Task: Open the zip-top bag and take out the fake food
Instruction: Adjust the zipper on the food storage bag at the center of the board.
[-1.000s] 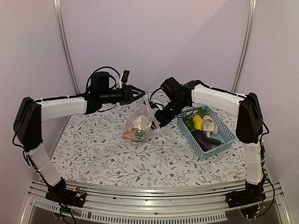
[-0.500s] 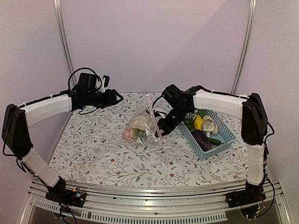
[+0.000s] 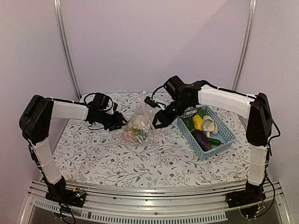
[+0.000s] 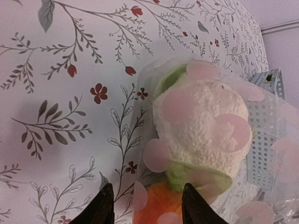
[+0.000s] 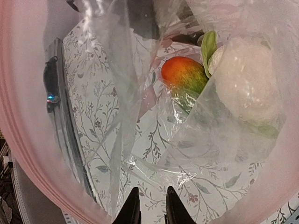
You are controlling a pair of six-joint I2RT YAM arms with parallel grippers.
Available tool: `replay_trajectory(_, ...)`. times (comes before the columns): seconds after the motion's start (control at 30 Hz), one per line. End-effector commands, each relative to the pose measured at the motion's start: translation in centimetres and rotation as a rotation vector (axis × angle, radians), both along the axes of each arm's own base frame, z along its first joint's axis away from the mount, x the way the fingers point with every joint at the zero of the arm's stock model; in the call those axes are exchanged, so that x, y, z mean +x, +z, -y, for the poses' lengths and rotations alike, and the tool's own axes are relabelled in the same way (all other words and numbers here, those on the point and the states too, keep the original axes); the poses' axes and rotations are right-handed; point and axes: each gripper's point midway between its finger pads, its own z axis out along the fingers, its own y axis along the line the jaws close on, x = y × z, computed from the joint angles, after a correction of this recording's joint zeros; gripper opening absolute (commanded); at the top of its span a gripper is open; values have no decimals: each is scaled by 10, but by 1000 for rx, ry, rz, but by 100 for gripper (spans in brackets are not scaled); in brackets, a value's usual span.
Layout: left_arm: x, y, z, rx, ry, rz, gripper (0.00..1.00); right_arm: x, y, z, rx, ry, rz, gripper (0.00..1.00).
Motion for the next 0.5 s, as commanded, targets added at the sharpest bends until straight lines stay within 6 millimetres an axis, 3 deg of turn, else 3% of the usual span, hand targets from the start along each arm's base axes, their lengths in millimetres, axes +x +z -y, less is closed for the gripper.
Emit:
replay_trajectory(0.0,-10,-5,26,-67,-64,-8,47,15,-8,-15,-10,-21,8,18)
replay_trajectory(0.07,-15,-8,30,-64,-80,-15,47,22,-19,-20,-29,-42,-4,18)
replay_trajectory(0.23,-24,-11,38,-77,-104,-31,46,31,-24,-30,-21,-51,-20,19)
replay_trajectory(0.47,-35,-15,44,-85,-114,-46,43,21,-22,-41,26,-17,-86,21)
